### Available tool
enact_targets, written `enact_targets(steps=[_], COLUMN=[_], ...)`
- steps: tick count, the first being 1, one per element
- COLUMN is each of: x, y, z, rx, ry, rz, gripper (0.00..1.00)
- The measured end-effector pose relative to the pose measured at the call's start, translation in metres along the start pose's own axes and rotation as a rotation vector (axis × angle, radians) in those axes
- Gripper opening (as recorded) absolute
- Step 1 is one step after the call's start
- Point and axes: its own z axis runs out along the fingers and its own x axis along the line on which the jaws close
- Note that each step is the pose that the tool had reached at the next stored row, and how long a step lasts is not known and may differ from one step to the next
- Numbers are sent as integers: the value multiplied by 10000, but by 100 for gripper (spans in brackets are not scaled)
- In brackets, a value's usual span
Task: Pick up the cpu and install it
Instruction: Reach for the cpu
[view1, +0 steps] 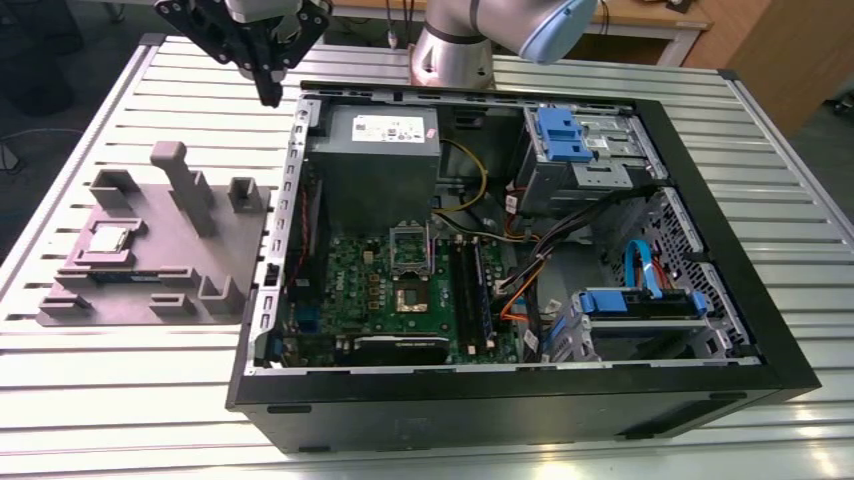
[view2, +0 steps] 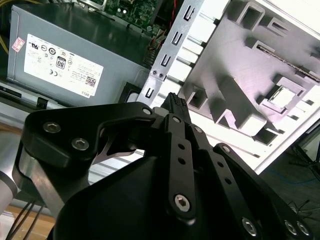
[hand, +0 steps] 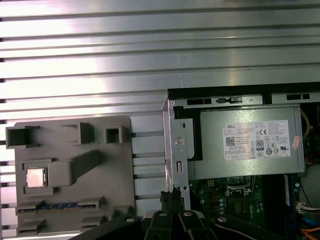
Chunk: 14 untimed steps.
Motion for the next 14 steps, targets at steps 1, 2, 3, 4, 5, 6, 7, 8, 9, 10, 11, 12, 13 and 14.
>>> enact_targets(steps=[1,2,3,4,5,6,7,8,9,10,11,12,13,14], x=[1,3,6,9,12,15,18,22,26,31,35,39,41,44], y=[0,0,0,-1,-1,-1,-1,-1,-2,-2,-3,-3,-3,-3], z=[0,0,0,0,-1,0,-1,-1,-1,-1,-1,-1,-1,-1], rx=[0,0,0,0,0,0,0,0,0,0,0,0,0,0], ry=[0,0,0,0,0,0,0,0,0,-1,-1,0,0,0], rz=[0,1,1,0,1,0,0,0,0,1,0,0,-1,-1], gripper=[10,10,10,10,10,10,10,10,10,10,10,10,10,10])
